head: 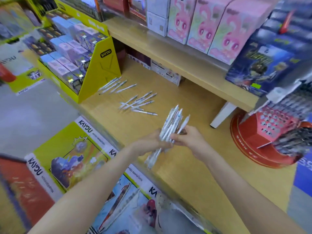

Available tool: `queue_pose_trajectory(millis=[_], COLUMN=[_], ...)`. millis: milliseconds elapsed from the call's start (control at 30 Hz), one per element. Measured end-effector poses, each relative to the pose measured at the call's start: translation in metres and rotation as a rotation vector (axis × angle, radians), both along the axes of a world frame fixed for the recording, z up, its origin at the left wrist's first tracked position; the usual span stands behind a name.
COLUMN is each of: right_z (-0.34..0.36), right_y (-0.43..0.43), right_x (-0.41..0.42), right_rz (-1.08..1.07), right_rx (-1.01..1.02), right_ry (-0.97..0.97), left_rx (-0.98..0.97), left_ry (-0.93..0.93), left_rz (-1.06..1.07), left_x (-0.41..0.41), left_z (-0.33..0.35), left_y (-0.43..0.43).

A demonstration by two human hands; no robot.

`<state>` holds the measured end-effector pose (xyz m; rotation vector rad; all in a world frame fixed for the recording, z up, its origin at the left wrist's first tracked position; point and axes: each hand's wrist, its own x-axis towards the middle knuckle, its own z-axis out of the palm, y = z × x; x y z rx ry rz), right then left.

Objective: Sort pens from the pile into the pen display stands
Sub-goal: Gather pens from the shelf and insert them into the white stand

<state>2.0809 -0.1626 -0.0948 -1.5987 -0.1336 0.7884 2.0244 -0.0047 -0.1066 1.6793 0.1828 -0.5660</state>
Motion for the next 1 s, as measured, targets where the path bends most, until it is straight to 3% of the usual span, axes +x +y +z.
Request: queue_pose_trajectory(millis=[200, 433, 533, 833, 1000], right_z=[0.0, 0.008, 0.015, 0.036, 0.056], right_y=[-0.044, -0.096, -0.129, -0.304, -0.391], right_x=[-0.047, -0.064, -0.051, 0.014, 0.062], right_rz=[-0.056, -0.077, -0.071, -0.058, -0.126], right_rx=[-0.045, 0.024, 0.061, 0.055, 0.064], right_ry=[-0.011, 0.03, 0.026, -0.226, -0.281], left_rx=[-0.052, -0.171, -0.144, -0.151, -0.134], left_ry=[-0.023, 0.017, 0.001, -0.074, -0.161], left_rz=[-0.069, 0.039, 0.085, 0.242, 0.219], left_x=[-0.042, -0.061, -0.051, 0.006, 0.054], left_z=[0.001, 0.01, 0.018, 0.031, 0.061], left_y=[-0.046, -0.101, -0.134, -0.319, -0.412])
